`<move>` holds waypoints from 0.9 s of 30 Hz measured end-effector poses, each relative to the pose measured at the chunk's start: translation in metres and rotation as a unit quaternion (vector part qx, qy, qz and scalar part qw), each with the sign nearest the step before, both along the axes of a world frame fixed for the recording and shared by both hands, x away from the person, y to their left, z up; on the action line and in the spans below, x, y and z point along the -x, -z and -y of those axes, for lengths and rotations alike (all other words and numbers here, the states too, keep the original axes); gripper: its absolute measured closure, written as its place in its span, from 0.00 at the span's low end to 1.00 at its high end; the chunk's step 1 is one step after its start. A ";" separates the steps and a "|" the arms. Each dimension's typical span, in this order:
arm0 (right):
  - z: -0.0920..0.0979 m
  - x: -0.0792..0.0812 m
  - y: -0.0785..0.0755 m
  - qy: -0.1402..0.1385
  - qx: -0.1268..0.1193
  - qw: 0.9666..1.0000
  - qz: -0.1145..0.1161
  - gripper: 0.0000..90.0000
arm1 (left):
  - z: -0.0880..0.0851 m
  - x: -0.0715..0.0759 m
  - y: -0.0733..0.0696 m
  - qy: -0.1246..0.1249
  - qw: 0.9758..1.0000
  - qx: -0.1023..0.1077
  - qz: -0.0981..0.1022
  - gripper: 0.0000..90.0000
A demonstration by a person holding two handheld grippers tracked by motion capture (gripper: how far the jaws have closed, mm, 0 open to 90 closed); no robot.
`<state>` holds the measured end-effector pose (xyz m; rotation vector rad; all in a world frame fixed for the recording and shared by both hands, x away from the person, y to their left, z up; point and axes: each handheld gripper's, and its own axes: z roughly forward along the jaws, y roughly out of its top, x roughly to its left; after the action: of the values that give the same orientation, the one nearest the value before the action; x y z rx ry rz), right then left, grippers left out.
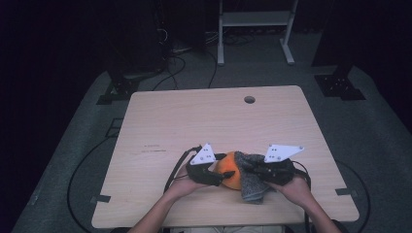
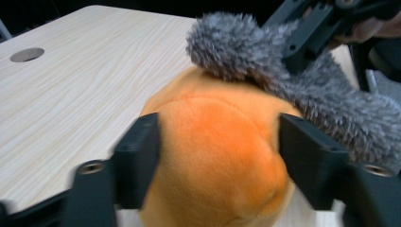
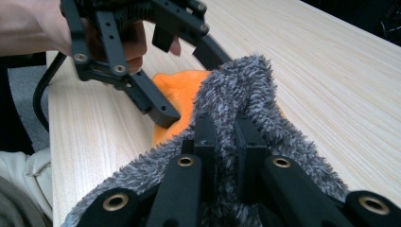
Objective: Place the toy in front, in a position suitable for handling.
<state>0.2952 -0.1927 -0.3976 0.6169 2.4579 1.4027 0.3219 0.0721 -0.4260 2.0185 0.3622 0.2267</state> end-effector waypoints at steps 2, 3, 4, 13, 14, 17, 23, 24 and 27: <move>0.006 -0.002 0.002 0.003 -0.003 1.000 -0.007 0.91 | -0.006 -0.001 0.002 -0.002 1.000 -0.008 -0.006 0.45; 0.009 -0.002 0.003 0.007 -0.001 1.000 -0.010 0.91 | -0.009 -0.002 0.002 -0.003 1.000 -0.010 -0.010 0.45; 0.013 -0.003 0.006 0.011 -0.002 1.000 -0.014 0.91 | -0.012 -0.003 0.003 -0.003 1.000 -0.012 -0.014 0.45; 0.012 -0.005 -0.002 0.005 -0.033 0.999 -0.028 0.91 | -0.011 -0.002 0.002 0.013 1.000 -0.022 -0.017 0.46; 0.005 -0.005 -0.004 -0.003 -0.030 0.999 -0.022 0.91 | -0.011 -0.002 0.002 0.015 0.999 -0.023 -0.017 0.45; -0.010 -0.006 -0.003 -0.018 -0.005 1.000 -0.014 0.91 | -0.012 -0.005 0.000 0.012 0.999 -0.013 -0.042 0.34; -0.013 -0.006 0.008 -0.023 -0.022 0.999 -0.027 0.91 | -0.009 -0.011 0.000 0.003 0.998 -0.003 -0.068 0.23; -0.011 -0.006 0.008 -0.022 -0.021 0.999 -0.025 0.91 | -0.009 -0.009 0.000 0.001 0.998 -0.006 -0.057 0.29; -0.003 -0.007 0.009 -0.017 -0.023 0.999 -0.032 0.91 | -0.010 -0.006 0.001 0.002 0.999 -0.014 -0.049 0.38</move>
<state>0.3021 -0.1897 -0.4062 0.6422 2.5028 1.4788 0.3281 0.0822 -0.4267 2.0620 0.4196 0.1317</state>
